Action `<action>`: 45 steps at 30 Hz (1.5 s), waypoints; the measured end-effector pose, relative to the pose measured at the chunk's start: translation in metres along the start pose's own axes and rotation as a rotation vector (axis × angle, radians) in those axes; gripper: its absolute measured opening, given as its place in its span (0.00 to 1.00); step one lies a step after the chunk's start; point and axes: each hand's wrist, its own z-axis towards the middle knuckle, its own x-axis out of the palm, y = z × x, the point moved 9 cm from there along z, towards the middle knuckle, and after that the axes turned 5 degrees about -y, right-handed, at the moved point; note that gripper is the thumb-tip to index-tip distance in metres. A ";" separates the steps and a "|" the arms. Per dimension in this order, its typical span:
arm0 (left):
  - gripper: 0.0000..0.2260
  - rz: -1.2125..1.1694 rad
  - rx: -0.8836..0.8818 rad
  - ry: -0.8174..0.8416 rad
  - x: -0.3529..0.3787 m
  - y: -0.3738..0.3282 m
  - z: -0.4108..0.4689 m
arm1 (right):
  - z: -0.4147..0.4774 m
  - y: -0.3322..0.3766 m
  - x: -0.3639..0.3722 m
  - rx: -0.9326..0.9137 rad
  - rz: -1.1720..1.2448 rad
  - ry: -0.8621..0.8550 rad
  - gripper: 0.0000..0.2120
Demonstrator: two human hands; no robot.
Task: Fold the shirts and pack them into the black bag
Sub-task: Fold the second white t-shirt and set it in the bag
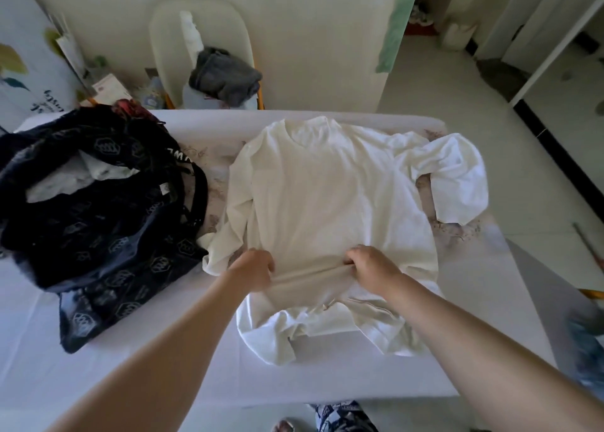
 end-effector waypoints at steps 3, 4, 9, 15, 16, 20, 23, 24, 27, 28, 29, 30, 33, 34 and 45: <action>0.16 0.181 -0.013 0.377 0.025 0.002 -0.024 | -0.025 0.016 0.011 0.044 -0.068 0.381 0.13; 0.15 0.159 -0.053 0.559 0.037 0.004 -0.039 | -0.038 0.020 0.017 0.066 -0.064 0.553 0.12; 0.13 -0.167 -0.095 0.820 0.042 -0.024 -0.059 | -0.048 0.022 0.017 0.250 0.191 0.724 0.06; 0.11 -0.382 0.034 -0.114 -0.055 -0.042 0.041 | 0.046 0.005 -0.057 0.116 0.166 0.122 0.13; 0.12 -0.354 0.065 -0.166 -0.064 -0.042 0.054 | 0.062 0.002 -0.064 0.095 0.144 0.091 0.14; 0.18 -0.177 0.157 -0.228 -0.090 -0.042 0.107 | 0.127 0.001 -0.089 -0.036 -0.009 -0.007 0.19; 0.22 -0.020 0.166 -0.252 -0.106 -0.033 0.149 | 0.174 0.013 -0.097 -0.218 -0.165 -0.031 0.23; 0.24 0.029 0.174 -0.257 -0.109 -0.029 0.162 | 0.188 0.016 -0.097 -0.273 -0.200 -0.028 0.24; 0.24 0.135 0.225 -0.243 -0.114 -0.017 0.197 | 0.224 0.016 -0.092 -0.339 -0.227 -0.003 0.27; 0.21 0.161 0.247 -0.250 -0.117 -0.014 0.204 | 0.235 0.014 -0.088 -0.358 -0.283 0.014 0.28; 0.19 0.202 0.261 -0.266 -0.122 -0.011 0.210 | 0.244 0.012 -0.084 -0.382 -0.373 0.035 0.29; 0.17 0.266 0.261 -0.284 -0.130 -0.008 0.214 | 0.251 0.011 -0.083 -0.400 -0.479 0.043 0.28; 0.16 0.476 0.307 -0.309 -0.144 0.001 0.225 | 0.261 0.017 -0.102 -0.514 -0.660 -0.150 0.20; 0.18 0.469 0.342 -0.332 -0.150 0.003 0.225 | 0.261 0.017 -0.113 -0.532 -0.664 -0.251 0.15; 0.26 -0.044 0.034 -0.579 -0.160 0.021 0.216 | 0.276 -0.008 -0.143 0.058 -0.606 -0.295 0.20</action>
